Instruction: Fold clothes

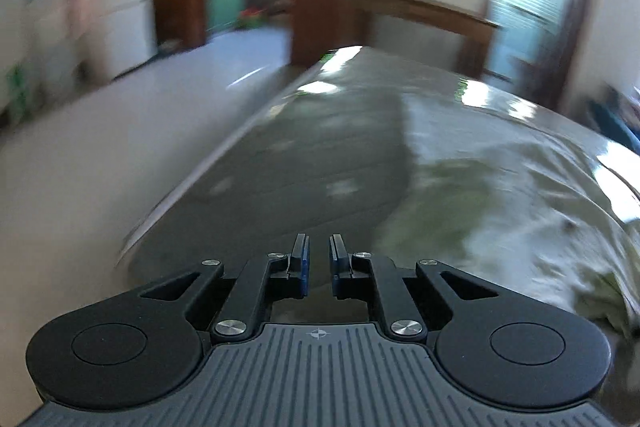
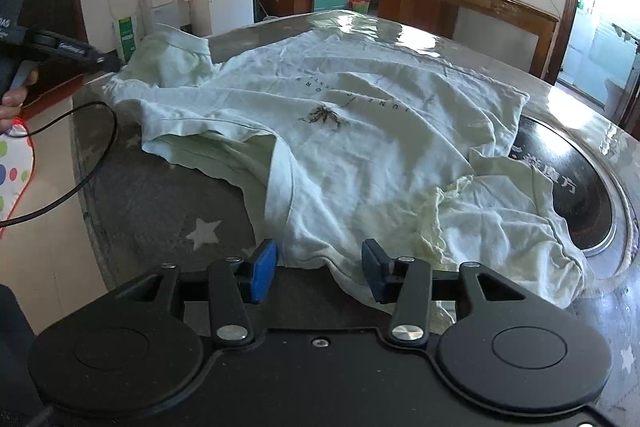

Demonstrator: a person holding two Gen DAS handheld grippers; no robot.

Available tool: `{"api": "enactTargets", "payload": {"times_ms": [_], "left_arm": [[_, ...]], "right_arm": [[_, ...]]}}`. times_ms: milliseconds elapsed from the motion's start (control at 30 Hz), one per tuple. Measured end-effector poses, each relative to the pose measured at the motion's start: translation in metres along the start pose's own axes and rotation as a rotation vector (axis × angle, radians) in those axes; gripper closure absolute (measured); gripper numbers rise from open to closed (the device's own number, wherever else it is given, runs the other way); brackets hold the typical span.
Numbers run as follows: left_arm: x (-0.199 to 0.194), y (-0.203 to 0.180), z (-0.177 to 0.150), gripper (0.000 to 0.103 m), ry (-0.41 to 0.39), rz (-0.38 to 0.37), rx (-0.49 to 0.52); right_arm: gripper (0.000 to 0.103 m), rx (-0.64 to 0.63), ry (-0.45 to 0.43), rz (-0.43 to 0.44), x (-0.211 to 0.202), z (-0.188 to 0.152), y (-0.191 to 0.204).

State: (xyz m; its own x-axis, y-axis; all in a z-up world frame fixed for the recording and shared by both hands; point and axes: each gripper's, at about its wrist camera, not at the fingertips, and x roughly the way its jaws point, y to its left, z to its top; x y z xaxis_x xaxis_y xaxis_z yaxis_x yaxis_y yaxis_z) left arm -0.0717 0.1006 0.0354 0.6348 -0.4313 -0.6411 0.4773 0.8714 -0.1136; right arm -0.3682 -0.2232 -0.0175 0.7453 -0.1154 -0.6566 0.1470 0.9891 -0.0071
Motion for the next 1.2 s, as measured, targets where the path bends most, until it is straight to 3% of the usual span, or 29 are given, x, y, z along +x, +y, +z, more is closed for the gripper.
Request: {"api": "enactTargets", "payload": {"times_ms": [100, 167, 267, 333, 433, 600, 667, 1000, 1200], "left_arm": [[-0.012, -0.005, -0.002, 0.086, -0.029, -0.061, 0.052], [-0.020, -0.022, 0.001, 0.061, -0.070, -0.112, 0.126], [-0.023, -0.042, 0.004, 0.046, -0.099, -0.154, 0.188], [-0.018, -0.054, 0.005, 0.045, -0.074, -0.186, 0.212], [-0.020, -0.064, -0.001, 0.045, -0.076, -0.165, 0.218], [-0.041, -0.082, -0.020, 0.046, -0.085, -0.266, 0.317], [-0.045, -0.093, -0.028, 0.051, -0.028, -0.336, 0.329], [-0.014, -0.121, -0.049, 0.058, 0.187, -0.432, 0.269], [0.002, -0.125, -0.047, 0.059, 0.202, -0.443, 0.181]], "right_arm": [[0.052, -0.031, -0.003, -0.004, -0.001, 0.004, 0.004], [0.052, -0.050, -0.011, 0.004, -0.001, 0.008, 0.008], [0.052, -0.056, -0.028, 0.021, 0.003, 0.015, 0.014], [0.052, -0.059, -0.035, 0.030, 0.006, 0.019, 0.017], [0.052, -0.080, -0.038, 0.050, 0.005, 0.021, 0.026], [0.052, -0.166, -0.048, 0.048, -0.003, 0.017, 0.040], [0.052, -0.177, -0.050, 0.050, -0.004, 0.017, 0.041], [0.052, -0.153, -0.066, 0.061, -0.002, 0.020, 0.044], [0.052, -0.145, -0.068, 0.050, -0.002, 0.020, 0.041]]}}
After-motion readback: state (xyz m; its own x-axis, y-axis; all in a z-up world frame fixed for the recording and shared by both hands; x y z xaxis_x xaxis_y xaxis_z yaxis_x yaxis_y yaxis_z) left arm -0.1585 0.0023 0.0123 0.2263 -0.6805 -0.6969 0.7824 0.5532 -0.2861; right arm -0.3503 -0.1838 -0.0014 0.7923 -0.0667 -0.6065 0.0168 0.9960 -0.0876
